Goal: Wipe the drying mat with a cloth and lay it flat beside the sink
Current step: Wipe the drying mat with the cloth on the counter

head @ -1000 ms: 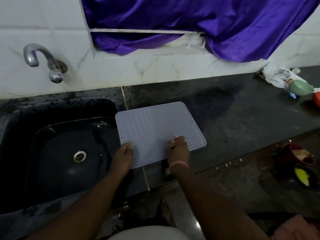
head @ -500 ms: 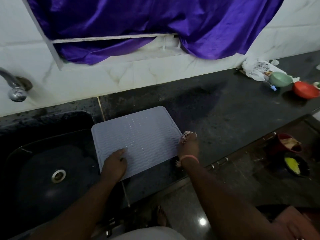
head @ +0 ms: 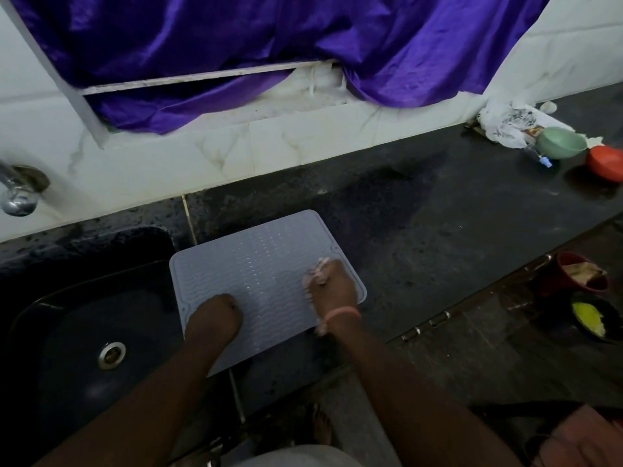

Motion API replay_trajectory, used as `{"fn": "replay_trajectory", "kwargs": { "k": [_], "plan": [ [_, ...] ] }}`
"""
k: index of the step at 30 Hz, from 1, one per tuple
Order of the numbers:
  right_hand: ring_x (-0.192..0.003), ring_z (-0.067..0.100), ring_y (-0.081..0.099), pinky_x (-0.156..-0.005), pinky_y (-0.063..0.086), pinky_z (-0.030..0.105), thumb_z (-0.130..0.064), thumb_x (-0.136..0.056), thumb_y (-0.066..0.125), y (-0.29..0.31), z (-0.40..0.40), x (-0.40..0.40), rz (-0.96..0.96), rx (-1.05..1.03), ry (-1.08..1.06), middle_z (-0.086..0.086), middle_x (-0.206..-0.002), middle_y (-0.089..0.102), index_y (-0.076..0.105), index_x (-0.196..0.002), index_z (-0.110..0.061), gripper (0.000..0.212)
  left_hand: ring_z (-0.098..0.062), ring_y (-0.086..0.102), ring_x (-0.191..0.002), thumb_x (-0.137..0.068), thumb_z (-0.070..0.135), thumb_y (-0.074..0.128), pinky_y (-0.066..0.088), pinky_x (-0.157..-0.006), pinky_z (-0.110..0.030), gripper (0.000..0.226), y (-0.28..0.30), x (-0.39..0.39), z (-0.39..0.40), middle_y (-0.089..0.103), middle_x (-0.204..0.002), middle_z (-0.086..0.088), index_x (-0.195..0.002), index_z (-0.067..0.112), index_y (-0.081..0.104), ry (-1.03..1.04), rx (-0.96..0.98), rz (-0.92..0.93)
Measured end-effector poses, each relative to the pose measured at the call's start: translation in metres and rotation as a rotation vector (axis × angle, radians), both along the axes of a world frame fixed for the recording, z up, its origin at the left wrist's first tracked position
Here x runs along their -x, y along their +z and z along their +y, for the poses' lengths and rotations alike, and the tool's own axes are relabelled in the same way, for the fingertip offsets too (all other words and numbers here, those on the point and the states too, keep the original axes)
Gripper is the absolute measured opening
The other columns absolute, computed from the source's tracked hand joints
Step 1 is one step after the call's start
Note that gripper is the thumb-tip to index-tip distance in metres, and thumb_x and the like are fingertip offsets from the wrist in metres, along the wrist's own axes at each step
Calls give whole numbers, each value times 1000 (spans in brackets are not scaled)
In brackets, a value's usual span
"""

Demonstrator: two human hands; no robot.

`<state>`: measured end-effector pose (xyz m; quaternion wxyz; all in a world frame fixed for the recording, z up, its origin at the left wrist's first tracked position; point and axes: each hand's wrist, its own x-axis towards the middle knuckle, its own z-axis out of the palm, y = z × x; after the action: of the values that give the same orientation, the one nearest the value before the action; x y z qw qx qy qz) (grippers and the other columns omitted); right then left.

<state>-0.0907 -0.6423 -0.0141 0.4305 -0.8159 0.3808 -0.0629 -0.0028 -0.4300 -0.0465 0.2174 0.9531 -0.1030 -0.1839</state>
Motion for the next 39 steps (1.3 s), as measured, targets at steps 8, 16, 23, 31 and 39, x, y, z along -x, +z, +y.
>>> {"fn": "replay_trajectory", "kwargs": {
  "k": [8,16,23,31,39],
  "plan": [
    [-106,25,63,-87,45,28,-31,-97,61,-16,-86,23,187,227,295,7,-112,66,61,-118,-12,29,-27,39,-139,-97,29,58,28,-118,-36,60,6,-25,-63,36,-156,-11,-152,17,36,-196,21,98],
    [-90,21,59,-82,46,33,-22,-91,68,16,-145,-44,52,64,263,0,-95,60,50,-99,-18,20,-33,19,-148,-79,45,77,27,-118,-54,95,1,-31,-129,13,-165,-4,-155,38,20,-340,-191,76],
    [-107,36,63,-90,52,41,-26,-92,61,-24,-144,-84,139,337,680,13,-121,66,44,-143,-21,53,-39,9,-150,-65,53,85,26,-113,-65,118,-1,-33,-182,-1,-166,-5,-155,42,10,-409,-309,154],
    [-100,24,66,-80,43,23,-26,-95,63,-14,-138,-13,281,340,760,5,-109,69,60,-112,-18,19,-38,15,-147,-56,48,91,31,-111,-62,120,-1,-33,-185,9,-165,-6,-153,40,21,-377,-340,107],
    [-90,18,66,-65,52,28,-24,-83,75,44,-162,-67,729,154,908,4,-106,69,66,-111,-19,30,-35,46,-128,-61,47,88,46,-101,-47,99,14,-45,-197,41,-147,-10,-146,30,39,-384,-361,55]
  ]
}}
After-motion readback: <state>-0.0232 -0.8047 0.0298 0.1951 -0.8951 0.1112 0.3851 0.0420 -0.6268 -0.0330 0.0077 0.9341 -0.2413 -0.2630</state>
